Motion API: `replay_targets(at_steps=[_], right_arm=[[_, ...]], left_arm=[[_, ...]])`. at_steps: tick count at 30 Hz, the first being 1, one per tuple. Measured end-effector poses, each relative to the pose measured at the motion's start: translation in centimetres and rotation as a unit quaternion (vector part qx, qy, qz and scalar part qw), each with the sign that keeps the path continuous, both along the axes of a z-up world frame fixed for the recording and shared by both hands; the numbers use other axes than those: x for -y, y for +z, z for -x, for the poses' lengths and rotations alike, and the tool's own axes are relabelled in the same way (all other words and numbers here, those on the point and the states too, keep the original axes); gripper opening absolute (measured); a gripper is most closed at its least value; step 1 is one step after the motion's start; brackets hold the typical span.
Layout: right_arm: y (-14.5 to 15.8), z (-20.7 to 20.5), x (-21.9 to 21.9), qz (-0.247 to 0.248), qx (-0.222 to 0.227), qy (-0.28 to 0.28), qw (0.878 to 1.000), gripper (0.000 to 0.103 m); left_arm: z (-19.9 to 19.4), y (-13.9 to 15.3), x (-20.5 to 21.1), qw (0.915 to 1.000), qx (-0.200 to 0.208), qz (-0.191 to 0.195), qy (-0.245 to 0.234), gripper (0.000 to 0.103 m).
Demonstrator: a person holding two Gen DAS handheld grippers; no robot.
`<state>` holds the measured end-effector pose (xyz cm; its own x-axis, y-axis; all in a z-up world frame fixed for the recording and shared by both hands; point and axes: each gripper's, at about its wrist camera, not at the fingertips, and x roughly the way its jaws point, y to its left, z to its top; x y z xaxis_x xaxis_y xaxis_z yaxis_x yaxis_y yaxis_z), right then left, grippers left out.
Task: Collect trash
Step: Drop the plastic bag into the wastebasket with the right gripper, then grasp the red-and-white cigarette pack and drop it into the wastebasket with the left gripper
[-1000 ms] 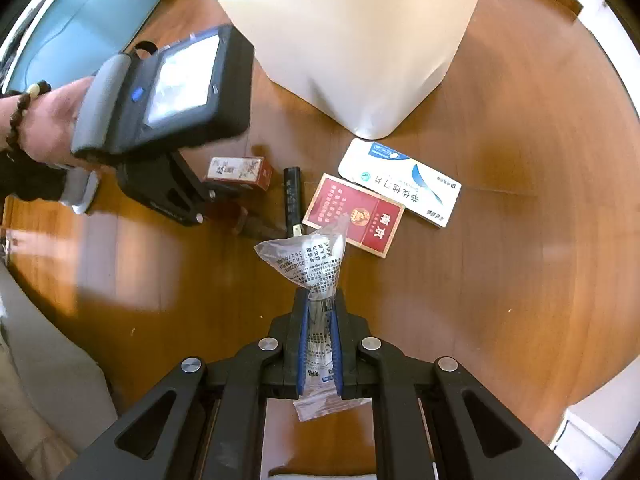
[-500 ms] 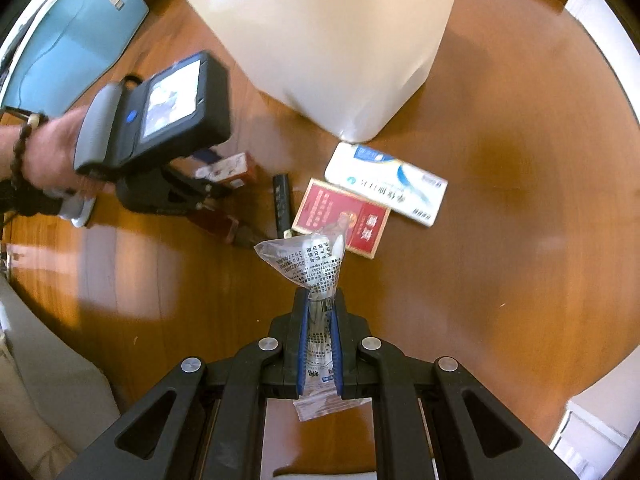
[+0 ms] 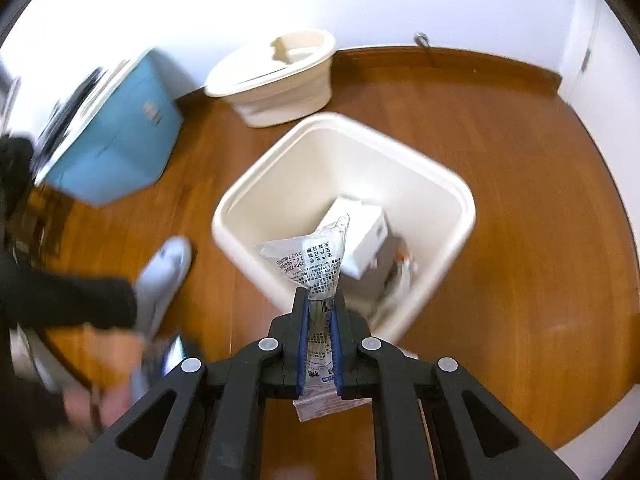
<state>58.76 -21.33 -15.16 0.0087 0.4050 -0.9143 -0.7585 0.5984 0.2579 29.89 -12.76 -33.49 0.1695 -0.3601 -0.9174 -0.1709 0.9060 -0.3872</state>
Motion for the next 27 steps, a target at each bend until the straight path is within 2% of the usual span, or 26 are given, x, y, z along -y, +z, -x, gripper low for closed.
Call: replay_targets(at_steps=[2, 4, 6, 7, 8, 9, 10, 12, 14, 15, 17, 19, 22, 24, 26, 27], right_arm=[[-2.9, -2.5, -2.6, 0.036, -0.008, -0.018, 0.999, 0.011], [-6.1, -4.5, -4.0, 0.075, -0.038, -0.044, 0.995, 0.011], [-9.1, -5.9, -4.4, 0.124, -0.066, -0.075, 0.987, 0.016], [-10.0, -6.1, -4.4, 0.142, -0.068, -0.082, 0.984, 0.032], [-10.3, -6.0, -4.2, 0.149, -0.064, -0.086, 0.983, 0.064], [-10.0, -5.8, -4.0, 0.148, -0.051, -0.087, 0.984, 0.077], [-9.4, -5.5, -3.8, 0.137, -0.042, -0.084, 0.986, 0.081], [-7.8, -4.6, -3.0, 0.126, -0.027, -0.086, 0.988, 0.081], [-4.4, -4.0, -1.2, 0.087, 0.005, -0.122, 0.989, 0.081], [-1.8, -3.1, 0.9, 0.049, 0.011, -0.150, 0.987, 0.081], [1.6, -1.3, 4.2, 0.006, 0.014, -0.205, 0.979, 0.081], [6.0, 2.0, 9.3, -0.059, -0.005, -0.276, 0.959, 0.082], [10.3, 6.2, 13.7, -0.104, -0.027, -0.341, 0.934, 0.088], [12.6, 8.4, 15.2, -0.145, -0.032, -0.354, 0.923, 0.088], [14.4, 10.9, 17.2, -0.193, -0.009, -0.376, 0.906, 0.090], [14.7, 11.3, 17.8, -0.200, 0.000, -0.385, 0.901, 0.091]], left_arm=[[0.7, 1.5, 0.2, 0.9999, 0.013, 0.001, 0.010, 0.029], [0.9, 3.9, -2.0, 0.9994, 0.023, 0.002, 0.025, 0.029], [0.5, 4.6, -3.1, 0.9988, 0.032, -0.002, 0.036, 0.029], [0.7, 5.5, -3.8, 0.9984, 0.037, -0.005, 0.042, 0.029], [0.5, 6.3, -4.5, 0.9977, 0.045, -0.009, 0.050, 0.029], [0.2, 6.8, -5.0, 0.9969, 0.052, -0.009, 0.058, 0.029], [0.0, 7.5, -5.4, 0.9961, 0.060, -0.007, 0.065, 0.029], [-0.4, 9.2, -6.2, 0.9940, 0.080, -0.009, 0.075, 0.029], [-0.8, 10.9, -6.5, 0.9918, 0.100, -0.010, 0.079, 0.029], [-1.1, 12.5, -6.9, 0.9897, 0.117, -0.009, 0.082, 0.029], [-2.0, 14.9, -7.7, 0.9854, 0.142, 0.001, 0.094, 0.029], [-3.7, 17.3, -9.0, 0.9787, 0.165, 0.024, 0.120, 0.029], [-8.5, 19.7, -9.9, 0.9750, 0.187, 0.032, 0.116, 0.029], [-12.1, 19.7, -9.6, 0.9793, 0.180, 0.005, 0.093, 0.029], [-16.5, 17.6, -8.9, 0.9882, 0.138, -0.010, 0.066, 0.029], [-18.1, 16.4, -8.7, 0.9916, 0.116, -0.015, 0.056, 0.029]])
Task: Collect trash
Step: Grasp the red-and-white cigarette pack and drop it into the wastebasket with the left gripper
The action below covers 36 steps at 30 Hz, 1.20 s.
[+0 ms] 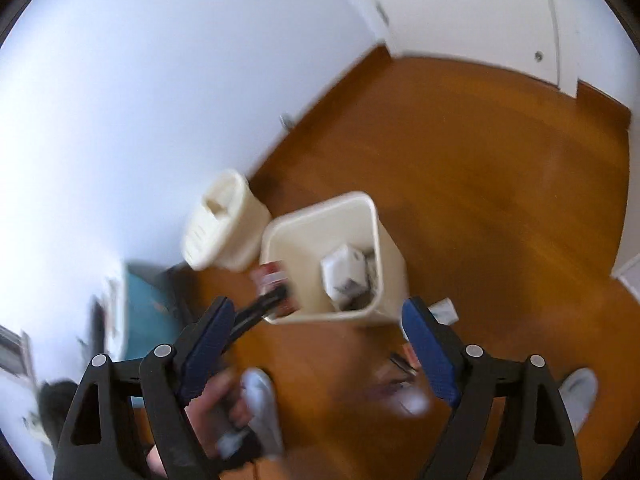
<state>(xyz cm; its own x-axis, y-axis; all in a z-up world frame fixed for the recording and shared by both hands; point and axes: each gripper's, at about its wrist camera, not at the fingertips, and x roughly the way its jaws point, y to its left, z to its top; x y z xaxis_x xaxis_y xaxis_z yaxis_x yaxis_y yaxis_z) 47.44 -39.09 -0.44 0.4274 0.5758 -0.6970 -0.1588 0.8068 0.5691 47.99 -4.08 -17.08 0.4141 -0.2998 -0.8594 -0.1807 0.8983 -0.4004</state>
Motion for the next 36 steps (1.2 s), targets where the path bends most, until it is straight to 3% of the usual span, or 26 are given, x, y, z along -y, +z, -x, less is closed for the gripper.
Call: replay_targets(at_steps=[3, 6, 9, 12, 19, 22, 25, 30, 36], right_arm=[[-1.6, -0.6, 1.2, -0.003, -0.032, -0.025, 0.999, 0.092], [-3.3, -1.3, 2.1, 0.012, -0.059, -0.029, 0.998, 0.092], [-4.0, -1.3, 3.1, -0.008, -0.081, -0.048, 0.996, 0.092], [-4.0, -1.0, 3.3, -0.039, -0.098, -0.044, 0.993, 0.092], [-5.1, -0.7, 2.8, -0.034, -0.112, -0.041, 0.992, 0.092], [-5.3, -1.1, 2.7, -0.029, -0.115, -0.040, 0.992, 0.092], [-5.8, -1.2, 2.4, -0.027, -0.114, -0.036, 0.992, 0.092], [-6.2, -1.3, 2.3, -0.019, -0.111, -0.035, 0.993, 0.092], [-6.6, -1.4, 2.6, -0.008, -0.109, -0.041, 0.993, 0.092]], left_arm=[[-3.6, -4.3, 1.2, 0.9974, -0.066, -0.012, -0.026, 0.029], [-5.6, -8.0, 1.3, 0.9923, -0.120, -0.026, -0.021, 0.029], [-6.2, -11.2, 1.1, 0.9861, -0.164, -0.025, -0.007, 0.029], [-6.2, -12.2, 1.2, 0.9847, -0.168, -0.045, -0.016, 0.029], [-5.8, -12.4, 2.2, 0.9766, -0.180, -0.108, -0.047, 0.029], [-5.5, -11.1, 2.5, 0.9750, -0.159, -0.143, -0.061, 0.031], [-5.1, -9.2, 2.8, 0.9741, -0.129, -0.168, -0.077, 0.051], [-3.4, -5.6, 3.1, 0.9731, -0.059, -0.209, -0.078, 0.051], [0.0, -2.4, 3.5, 0.9702, -0.018, -0.228, -0.080, 0.051]])
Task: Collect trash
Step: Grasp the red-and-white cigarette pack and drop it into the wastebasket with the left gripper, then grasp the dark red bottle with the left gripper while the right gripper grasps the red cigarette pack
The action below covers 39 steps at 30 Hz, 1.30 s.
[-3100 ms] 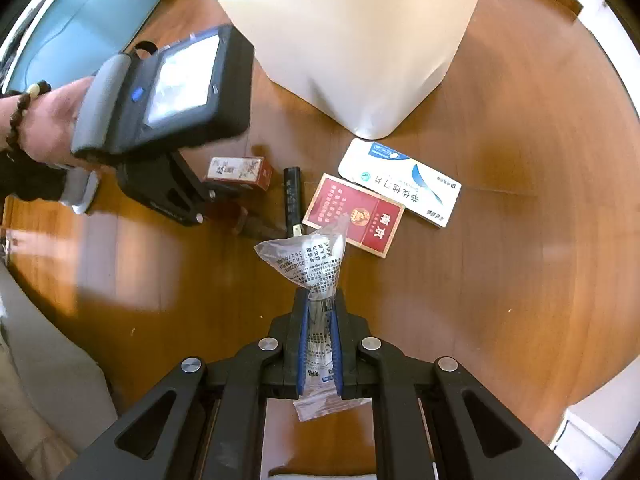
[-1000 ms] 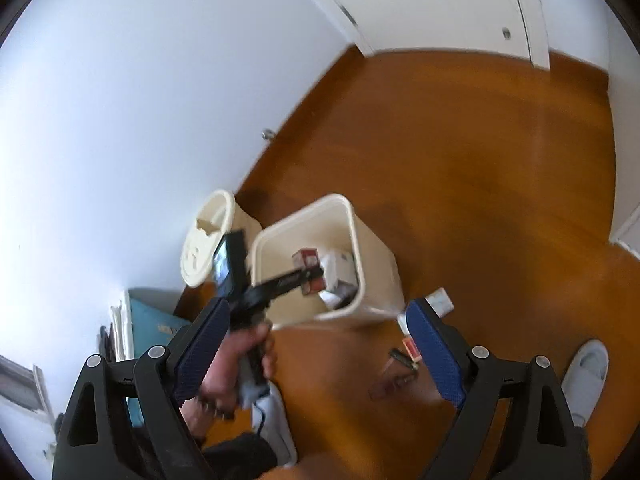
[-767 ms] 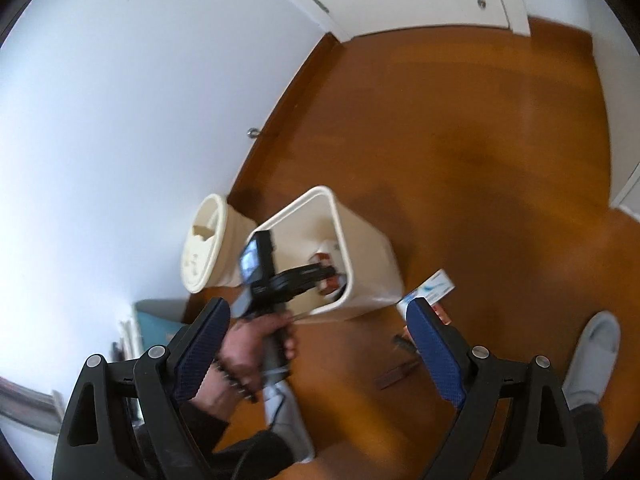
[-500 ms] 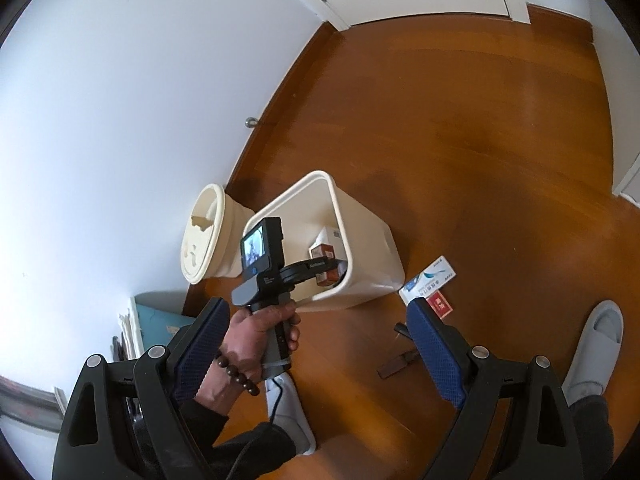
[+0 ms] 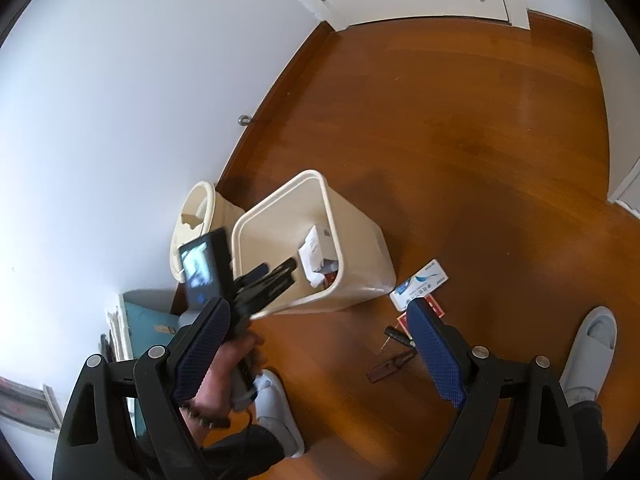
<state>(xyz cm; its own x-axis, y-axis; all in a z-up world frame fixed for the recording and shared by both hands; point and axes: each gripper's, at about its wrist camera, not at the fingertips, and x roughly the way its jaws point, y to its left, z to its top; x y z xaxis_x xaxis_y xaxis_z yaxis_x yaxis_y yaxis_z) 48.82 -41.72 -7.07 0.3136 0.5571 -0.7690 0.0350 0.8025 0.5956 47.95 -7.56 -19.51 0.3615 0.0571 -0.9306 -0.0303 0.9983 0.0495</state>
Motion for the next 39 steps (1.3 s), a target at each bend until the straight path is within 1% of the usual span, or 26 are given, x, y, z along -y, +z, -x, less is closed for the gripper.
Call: replay_targets(at_steps=[8, 12, 13, 14, 15, 16, 17, 18, 19, 20, 21, 22, 23, 24, 25, 26, 27, 29, 30, 31, 32, 33, 34, 35, 36, 39], right_arm=[[-1.4, -0.2, -0.4, 0.018, -0.012, 0.002, 1.000, 0.092], [-2.1, -0.6, -0.9, 0.035, -0.015, 0.018, 0.999, 0.092], [-2.5, -0.9, -1.3, 0.044, -0.018, 0.038, 0.998, 0.092], [-3.0, -1.3, -1.9, 0.057, -0.023, 0.064, 0.996, 0.092], [-3.6, -1.7, -2.7, 0.074, -0.026, 0.107, 0.991, 0.092], [-4.4, -2.0, -4.0, 0.098, -0.022, 0.176, 0.979, 0.092], [-5.3, -1.7, -5.3, 0.133, -0.011, 0.247, 0.960, 0.092], [-6.1, -1.3, -6.1, 0.164, 0.000, 0.289, 0.943, 0.092], [-7.7, -0.7, -7.2, 0.211, 0.015, 0.347, 0.914, 0.092], [-9.6, 0.1, -8.3, 0.239, 0.027, 0.402, 0.883, 0.092], [-11.4, 0.8, -9.2, 0.248, 0.045, 0.449, 0.857, 0.092], [-13.1, 1.6, -9.9, 0.253, 0.058, 0.487, 0.834, 0.092], [-15.7, 2.6, -10.7, 0.269, 0.074, 0.537, 0.796, 0.092], [-17.5, 3.4, -11.2, 0.284, 0.087, 0.565, 0.770, 0.092], [-20.6, 4.5, -11.9, 0.313, 0.105, 0.605, 0.724, 0.092], [-23.6, 5.5, -12.5, 0.330, 0.112, 0.640, 0.685, 0.092], [-25.9, 6.1, -13.0, 0.336, 0.120, 0.661, 0.660, 0.091], [-29.2, 6.8, -13.8, 0.336, 0.137, 0.690, 0.626, 0.090], [-30.1, 7.1, -13.8, 0.339, 0.148, 0.700, 0.611, 0.090], [-31.6, 7.5, -14.3, 0.343, 0.173, 0.718, 0.581, 0.090], [-32.4, 7.2, -14.8, 0.344, 0.191, 0.729, 0.560, 0.090], [-33.1, 6.9, -15.0, 0.347, 0.202, 0.735, 0.547, 0.090], [-34.3, 6.6, -15.3, 0.349, 0.216, 0.744, 0.527, 0.090], [-34.9, 6.5, -15.4, 0.350, 0.219, 0.748, 0.519, 0.090], [-36.0, 6.2, -15.6, 0.349, 0.221, 0.756, 0.508, 0.090], [-37.7, 5.9, -15.9, 0.343, 0.227, 0.770, 0.488, 0.090]], left_arm=[[3.6, 2.0, 0.5, 0.9994, 0.017, -0.022, -0.019, 0.053], [5.5, 2.8, 0.3, 0.9994, 0.030, -0.012, -0.013, 0.070], [6.3, 3.0, 0.2, 0.9992, 0.037, -0.009, -0.011, 0.077], [6.9, 2.9, 0.1, 0.9990, 0.043, -0.007, -0.010, 0.079], [8.3, 2.8, -0.1, 0.9985, 0.053, -0.004, -0.009, 0.079], [9.4, 2.4, -0.2, 0.9982, 0.058, 0.001, -0.013, 0.079], [10.5, 1.7, -0.3, 0.9982, 0.057, 0.006, -0.019, 0.079], [11.3, 0.9, -0.3, 0.9983, 0.052, 0.006, -0.024, 0.079], [12.3, -0.8, -0.2, 0.9986, 0.037, 0.002, -0.037, 0.079], [13.0, -2.6, -0.1, 0.9987, 0.018, -0.004, -0.048, 0.079], [13.5, -4.6, -0.1, 0.9985, -0.008, -0.004, -0.053, 0.079], [13.9, -6.4, -0.3, 0.9980, -0.033, 0.010, -0.053, 0.079], [14.2, -7.6, -0.3, 0.9973, -0.048, 0.022, -0.051, 0.079], [14.7, -9.2, -0.3, 0.9961, -0.066, 0.038, -0.045, 0.079], [15.2, -10.7, -0.2, 0.9947, -0.081, 0.051, -0.038, 0.079], [15.6, -12.5, -0.1, 0.9918, -0.101, 0.072, -0.028, 0.079], [16.0, -13.9, 0.2, 0.9891, -0.117, 0.087, -0.022, 0.079], [16.5, -16.0, 1.0, 0.9864, -0.131, 0.097, -0.021, 0.080], [16.9, -16.7, 1.5, 0.9863, -0.132, 0.096, -0.022, 0.084], [17.2, -17.6, 2.0, 0.9857, -0.136, 0.097, -0.024, 0.087], [17.5, -18.4, 2.4, 0.9847, -0.140, 0.100, -0.026, 0.088], [17.8, -19.0, 2.6, 0.9844, -0.141, 0.103, -0.026, 0.088], [18.0, -19.7, 2.9, 0.9837, -0.143, 0.106, -0.027, 0.088], [18.3, -20.4, 3.1, 0.9826, -0.148, 0.109, -0.027, 0.088], [18.6, -21.0, 3.4, 0.9820, -0.152, 0.109, -0.029, 0.088], [19.2, -22.0, 3.9, 0.9815, -0.156, 0.104, -0.039, 0.088]])
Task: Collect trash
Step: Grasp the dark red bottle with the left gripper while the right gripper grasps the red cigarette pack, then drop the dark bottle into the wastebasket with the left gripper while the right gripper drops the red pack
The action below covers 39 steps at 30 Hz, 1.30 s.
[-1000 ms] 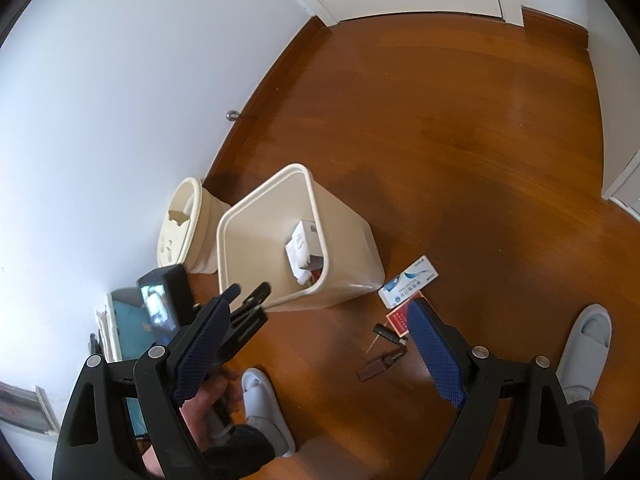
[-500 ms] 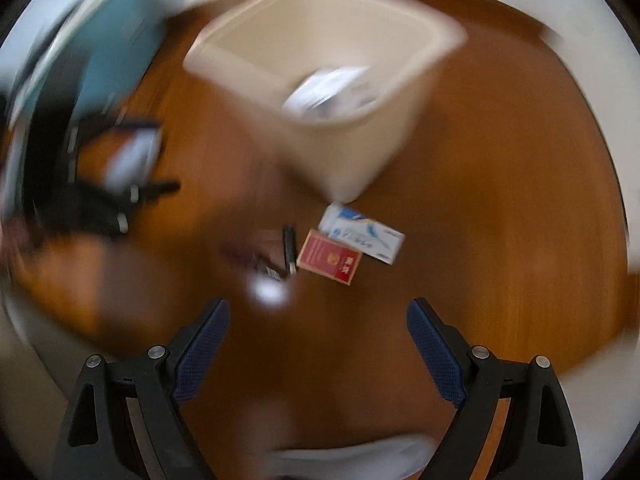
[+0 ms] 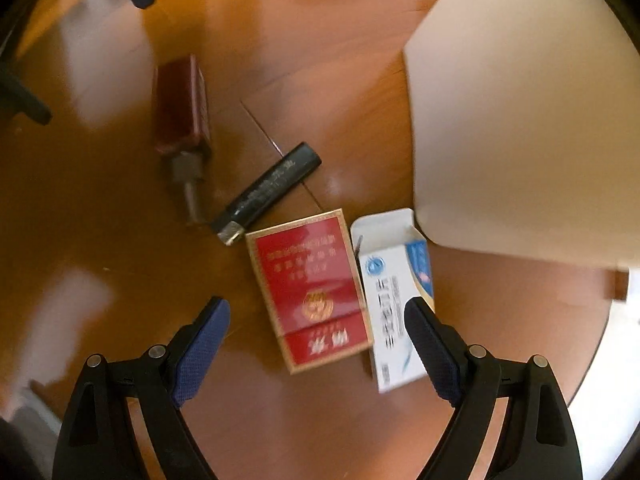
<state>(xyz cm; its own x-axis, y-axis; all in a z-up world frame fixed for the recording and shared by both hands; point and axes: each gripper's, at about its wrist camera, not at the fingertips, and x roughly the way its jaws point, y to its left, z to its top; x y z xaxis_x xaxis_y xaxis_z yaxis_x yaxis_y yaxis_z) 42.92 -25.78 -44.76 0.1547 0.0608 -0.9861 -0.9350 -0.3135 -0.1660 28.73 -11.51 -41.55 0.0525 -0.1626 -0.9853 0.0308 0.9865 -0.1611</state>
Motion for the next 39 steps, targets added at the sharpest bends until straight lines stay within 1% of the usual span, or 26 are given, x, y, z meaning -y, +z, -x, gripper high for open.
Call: replay_targets(at_steps=[5, 6, 8, 11, 13, 14, 15, 16, 17, 18, 19, 21, 22, 23, 24, 27, 28, 29, 30, 31, 32, 33, 34, 36, 37, 39], right_arm=[[-2.0, 1.1, 0.2, 0.008, -0.003, 0.046, 0.999, 0.083], [-1.9, 1.4, 0.4, -0.001, -0.007, 0.054, 0.999, 0.082], [-1.9, 1.5, 0.5, -0.002, -0.023, 0.040, 0.999, 0.081], [-2.0, 0.5, 0.4, 0.007, -0.052, 0.007, 0.999, 0.081], [-1.8, 0.2, 0.5, -0.001, -0.045, 0.012, 0.999, 0.081], [-1.8, 0.3, 0.7, 0.001, -0.060, 0.013, 0.998, 0.081], [-2.1, 0.3, 1.0, 0.007, -0.074, 0.007, 0.997, 0.081], [-2.3, -0.3, 1.2, 0.005, -0.103, -0.017, 0.995, 0.082], [-2.1, -0.8, 1.6, -0.013, -0.110, -0.034, 0.993, 0.078], [-2.1, -1.1, 2.4, -0.023, -0.116, -0.052, 0.992, 0.074], [-1.5, -2.4, 2.6, -0.038, -0.147, -0.101, 0.983, 0.064], [-0.1, -4.0, 4.0, -0.084, -0.183, -0.162, 0.966, 0.064], [0.4, -4.4, 4.8, -0.099, -0.192, -0.181, 0.959, 0.064], [1.0, -4.7, 6.1, -0.114, -0.200, -0.203, 0.952, 0.064], [1.5, -4.8, 7.3, -0.126, -0.201, -0.218, 0.946, 0.064], [2.4, -5.2, 10.6, -0.149, -0.205, -0.262, 0.931, 0.064], [2.5, -5.3, 11.5, -0.156, -0.205, -0.277, 0.926, 0.064], [2.6, -5.6, 12.4, -0.163, -0.207, -0.291, 0.920, 0.064], [2.6, -5.8, 13.3, -0.168, -0.209, -0.302, 0.915, 0.064], [2.8, -6.0, 14.0, -0.177, -0.211, -0.317, 0.907, 0.064], [3.0, -6.2, 14.9, -0.186, -0.213, -0.330, 0.901, 0.064], [3.3, -6.0, 15.5, -0.193, -0.215, -0.339, 0.896, 0.064], [3.5, -5.7, 16.2, -0.201, -0.216, -0.349, 0.889, 0.064], [3.9, -6.2, 17.2, -0.215, -0.220, -0.373, 0.876, 0.064], [3.9, -5.9, 16.5, -0.219, -0.220, -0.379, 0.872, 0.064], [4.5, -6.5, 17.5, -0.237, -0.220, -0.402, 0.857, 0.064]], left_arm=[[-0.1, -0.5, 0.8, 0.9992, 0.006, -0.024, -0.032, 0.088], [-0.4, -0.5, 1.0, 0.9983, 0.010, -0.036, -0.045, 0.088], [-1.0, -0.3, 1.4, 0.9961, 0.017, -0.049, -0.072, 0.088], [-1.8, -0.2, 2.2, 0.9885, 0.020, -0.070, -0.133, 0.088], [-2.4, -0.3, 2.9, 0.9817, 0.018, -0.080, -0.172, 0.088], [-2.6, -0.5, 3.0, 0.9793, 0.014, -0.079, -0.186, 0.088], [-3.0, -0.9, 3.4, 0.9752, 0.006, -0.082, -0.206, 0.088], [-3.3, -1.2, 3.7, 0.9710, 0.003, -0.089, -0.222, 0.088], [-3.6, -1.7, 4.2, 0.9655, -0.001, -0.094, -0.243, 0.088], [-3.8, -2.3, 4.9, 0.9563, -0.009, -0.098, -0.275, 0.088], [-3.9, -2.7, 5.5, 0.9479, -0.014, -0.107, -0.300, 0.088], [-4.1, -3.4, 6.7, 0.9328, -0.023, -0.117, -0.340, 0.088], [-4.1, -3.5, 7.2, 0.9278, -0.025, -0.119, -0.353, 0.088], [-4.1, -3.7, 7.9, 0.9192, -0.026, -0.125, -0.372, 0.088], [-4.3, -3.9, 8.6, 0.9136, -0.029, -0.129, -0.385, 0.088], [-4.2, -5.0, 9.7, 0.8998, -0.040, -0.142, -0.411, 0.088], [-4.3, -5.4, 9.9, 0.8968, -0.044, -0.146, -0.415, 0.088], [-4.5, -5.8, 9.9, 0.8971, -0.051, -0.143, -0.415, 0.086], [-5.0, -6.1, 10.5, 0.8992, -0.059, -0.133, -0.413, 0.075], [-5.2, -6.3, 10.6, 0.9017, -0.069, -0.123, -0.409, 0.058], [-5.4, -6.4, 10.6, 0.9038, -0.074, -0.122, -0.403, 0.056], [-5.3, -6.0, 10.8, 0.9073, -0.075, -0.112, -0.398, 0.048], [-5.7, -5.8, 10.7, 0.9106, -0.080, -0.107, -0.391, 0.031], [-6.0, -5.4, 10.9, 0.9160, -0.091, -0.096, -0.379, 0.031], [-6.0, -5.1, 11.1, 0.9165, -0.092, -0.095, -0.378, 0.031], [-6.5, -4.3, 11.6, 0.9180, -0.097, -0.090, -0.374, 0.030]])
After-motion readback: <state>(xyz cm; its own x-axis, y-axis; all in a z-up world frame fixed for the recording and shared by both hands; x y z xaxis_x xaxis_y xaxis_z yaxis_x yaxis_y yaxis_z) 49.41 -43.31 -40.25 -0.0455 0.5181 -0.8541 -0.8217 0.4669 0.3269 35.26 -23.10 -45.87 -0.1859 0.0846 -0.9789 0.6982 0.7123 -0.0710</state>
